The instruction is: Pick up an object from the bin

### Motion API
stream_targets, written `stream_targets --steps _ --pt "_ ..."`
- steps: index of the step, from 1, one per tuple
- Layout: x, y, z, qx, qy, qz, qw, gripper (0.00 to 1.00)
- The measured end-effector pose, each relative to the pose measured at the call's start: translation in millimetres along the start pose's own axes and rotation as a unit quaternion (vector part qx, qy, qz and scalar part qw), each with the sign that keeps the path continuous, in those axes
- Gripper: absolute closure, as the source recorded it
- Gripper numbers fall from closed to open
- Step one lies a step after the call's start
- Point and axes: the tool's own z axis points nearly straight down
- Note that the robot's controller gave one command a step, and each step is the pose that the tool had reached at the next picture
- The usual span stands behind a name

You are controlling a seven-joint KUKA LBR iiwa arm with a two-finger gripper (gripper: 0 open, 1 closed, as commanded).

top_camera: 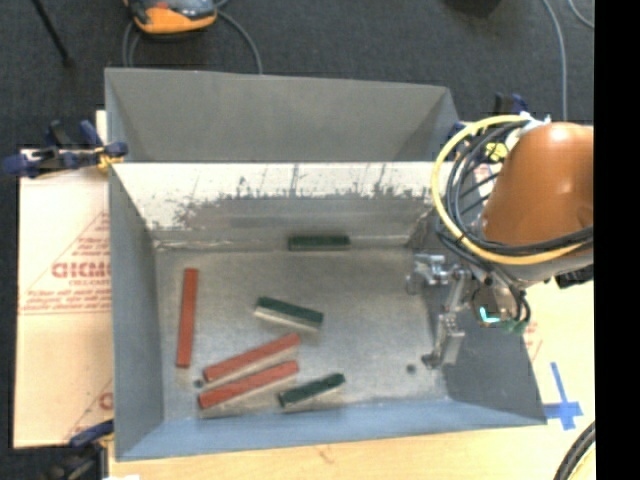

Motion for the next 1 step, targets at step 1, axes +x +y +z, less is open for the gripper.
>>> stream_targets --steps 1 --pt "-1.6 0.2 -3.5 0.001 -0.0038 -0.002 1.0000 0.00"
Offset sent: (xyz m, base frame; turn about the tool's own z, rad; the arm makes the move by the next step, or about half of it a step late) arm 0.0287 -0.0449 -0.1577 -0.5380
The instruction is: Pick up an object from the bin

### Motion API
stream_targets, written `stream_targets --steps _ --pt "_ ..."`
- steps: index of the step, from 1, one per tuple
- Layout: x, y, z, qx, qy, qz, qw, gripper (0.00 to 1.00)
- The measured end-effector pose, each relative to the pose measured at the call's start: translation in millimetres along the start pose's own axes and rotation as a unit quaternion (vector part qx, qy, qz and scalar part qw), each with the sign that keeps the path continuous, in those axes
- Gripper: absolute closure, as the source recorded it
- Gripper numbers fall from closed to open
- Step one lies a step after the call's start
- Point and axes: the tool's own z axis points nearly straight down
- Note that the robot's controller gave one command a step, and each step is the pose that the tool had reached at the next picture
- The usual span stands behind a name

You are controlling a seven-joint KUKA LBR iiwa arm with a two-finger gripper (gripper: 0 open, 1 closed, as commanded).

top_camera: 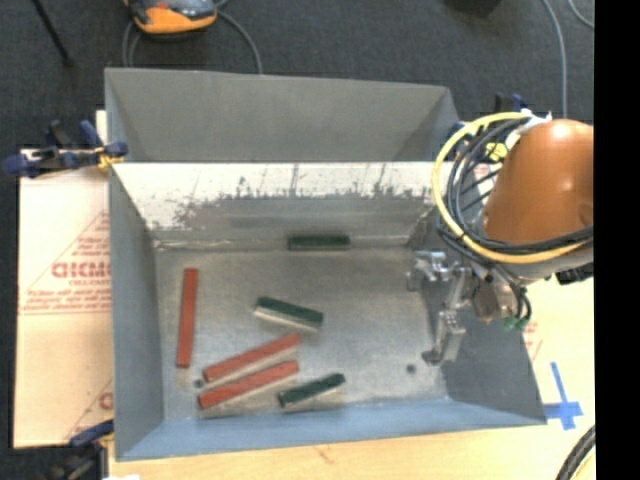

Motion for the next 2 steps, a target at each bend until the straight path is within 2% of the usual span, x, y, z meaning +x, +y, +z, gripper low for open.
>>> stream_targets --steps 1,2 --pt "-7.6 -10.6 37.6 0.000 -0.0015 -0.066 0.9978 0.00" --pt "-26.6 75.9 63.8 -0.001 0.0003 -0.077 0.9970 0.00"
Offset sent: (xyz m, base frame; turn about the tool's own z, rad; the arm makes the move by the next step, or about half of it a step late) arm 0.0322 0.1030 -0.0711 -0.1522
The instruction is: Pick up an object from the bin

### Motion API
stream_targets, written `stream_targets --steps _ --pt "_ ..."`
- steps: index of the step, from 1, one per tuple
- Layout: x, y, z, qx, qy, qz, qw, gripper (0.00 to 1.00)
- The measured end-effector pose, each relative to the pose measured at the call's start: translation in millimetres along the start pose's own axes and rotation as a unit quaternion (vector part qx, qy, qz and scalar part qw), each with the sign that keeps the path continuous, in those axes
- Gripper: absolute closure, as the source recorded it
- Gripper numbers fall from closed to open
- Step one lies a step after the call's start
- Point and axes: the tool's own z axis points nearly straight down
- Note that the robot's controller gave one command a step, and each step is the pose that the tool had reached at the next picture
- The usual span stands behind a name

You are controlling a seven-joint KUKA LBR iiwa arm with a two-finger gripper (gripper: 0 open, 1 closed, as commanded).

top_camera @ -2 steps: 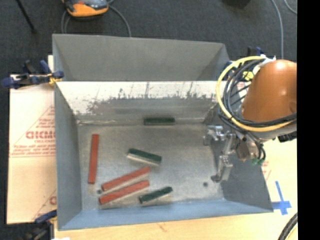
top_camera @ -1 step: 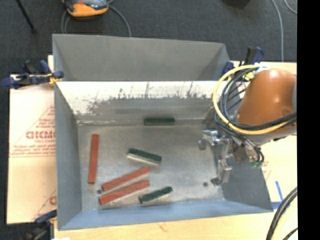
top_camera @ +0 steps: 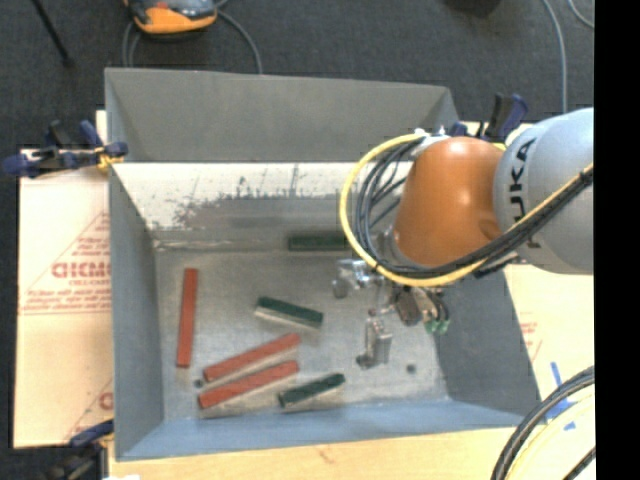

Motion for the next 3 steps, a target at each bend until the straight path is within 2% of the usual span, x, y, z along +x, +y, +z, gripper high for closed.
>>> stream_targets --steps 1,2,3 --pt "2.2 -48.5 15.0 0.000 0.0005 -0.110 0.9940 0.00" --pt "-28.0 -17.0 57.2 0.001 0.0004 -0.097 0.9953 0.00" --pt "-103.0 20.7 95.9 0.000 -0.0021 -0.088 0.9961 1.00"
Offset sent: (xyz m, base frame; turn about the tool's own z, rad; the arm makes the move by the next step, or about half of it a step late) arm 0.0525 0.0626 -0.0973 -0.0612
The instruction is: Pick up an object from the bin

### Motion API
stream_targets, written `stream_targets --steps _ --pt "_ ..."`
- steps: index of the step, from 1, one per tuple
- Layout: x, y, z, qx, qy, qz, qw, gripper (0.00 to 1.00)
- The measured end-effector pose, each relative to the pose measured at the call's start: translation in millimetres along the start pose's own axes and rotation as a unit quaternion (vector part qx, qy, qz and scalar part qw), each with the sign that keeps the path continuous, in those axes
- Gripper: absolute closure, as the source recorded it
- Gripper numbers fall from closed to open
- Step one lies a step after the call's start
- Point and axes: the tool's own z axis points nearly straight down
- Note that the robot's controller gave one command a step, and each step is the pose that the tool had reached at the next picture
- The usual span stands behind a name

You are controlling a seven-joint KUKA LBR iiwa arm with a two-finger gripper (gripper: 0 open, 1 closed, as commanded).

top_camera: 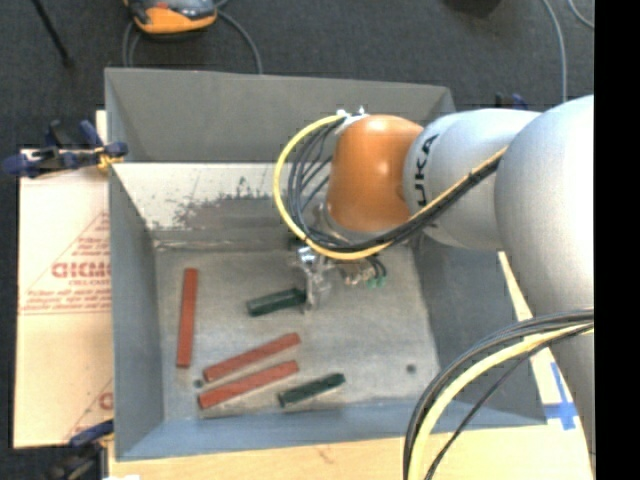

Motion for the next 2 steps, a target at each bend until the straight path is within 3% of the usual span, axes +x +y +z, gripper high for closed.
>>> stream_targets --steps 2 --pt "1.3 0.2 -3.2 0.000 0.0024 0.000 1.0000 1.00"
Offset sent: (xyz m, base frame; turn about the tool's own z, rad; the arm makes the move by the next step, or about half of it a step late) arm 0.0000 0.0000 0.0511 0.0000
